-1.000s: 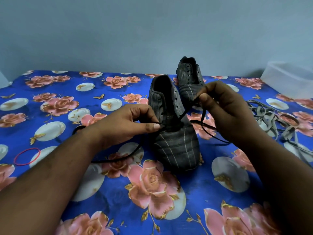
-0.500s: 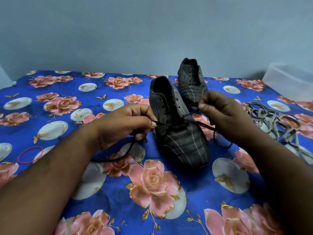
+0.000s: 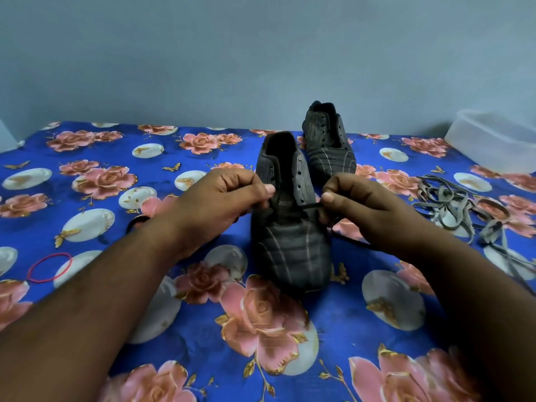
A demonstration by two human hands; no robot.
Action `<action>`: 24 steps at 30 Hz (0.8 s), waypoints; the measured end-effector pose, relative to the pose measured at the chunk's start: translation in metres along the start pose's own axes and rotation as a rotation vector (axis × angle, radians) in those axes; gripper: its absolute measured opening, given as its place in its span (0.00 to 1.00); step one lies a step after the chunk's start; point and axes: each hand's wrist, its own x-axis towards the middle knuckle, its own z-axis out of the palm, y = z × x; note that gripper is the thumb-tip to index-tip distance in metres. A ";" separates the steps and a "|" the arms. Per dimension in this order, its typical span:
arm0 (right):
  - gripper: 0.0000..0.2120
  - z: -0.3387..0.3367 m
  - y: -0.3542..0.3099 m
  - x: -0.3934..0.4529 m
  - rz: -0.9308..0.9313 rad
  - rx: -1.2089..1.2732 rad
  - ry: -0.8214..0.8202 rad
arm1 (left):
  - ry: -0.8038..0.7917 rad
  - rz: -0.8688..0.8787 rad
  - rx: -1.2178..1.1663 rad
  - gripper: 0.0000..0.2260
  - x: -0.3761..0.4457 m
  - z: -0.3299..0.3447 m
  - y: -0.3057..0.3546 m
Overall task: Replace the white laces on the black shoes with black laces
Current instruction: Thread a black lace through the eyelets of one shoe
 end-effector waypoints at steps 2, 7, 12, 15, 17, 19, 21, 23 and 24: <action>0.09 0.002 0.001 0.000 0.004 0.041 -0.054 | 0.033 0.003 -0.014 0.13 0.003 -0.005 -0.005; 0.08 0.001 0.000 0.001 0.000 0.115 -0.013 | -0.032 -0.064 -0.015 0.11 0.005 -0.015 -0.012; 0.17 -0.004 0.000 -0.002 -0.034 0.264 -0.029 | -0.097 -0.105 -0.056 0.15 0.004 -0.014 -0.015; 0.17 -0.005 0.000 -0.002 -0.001 0.271 -0.057 | -0.124 -0.128 -0.066 0.22 0.003 -0.014 -0.015; 0.13 -0.004 0.001 -0.001 0.015 0.194 -0.054 | -0.116 -0.139 -0.060 0.17 0.003 -0.015 -0.014; 0.09 -0.003 0.002 -0.001 0.024 0.096 -0.042 | -0.109 -0.139 -0.018 0.14 0.003 -0.015 -0.013; 0.08 -0.002 0.001 -0.002 0.004 -0.011 -0.034 | -0.118 -0.137 0.034 0.13 0.003 -0.014 -0.013; 0.04 0.000 -0.001 -0.002 -0.033 -0.166 -0.025 | -0.157 -0.142 0.093 0.14 0.001 -0.014 -0.010; 0.03 0.001 -0.002 -0.002 -0.051 -0.240 -0.016 | -0.182 -0.145 0.123 0.14 0.000 -0.014 -0.009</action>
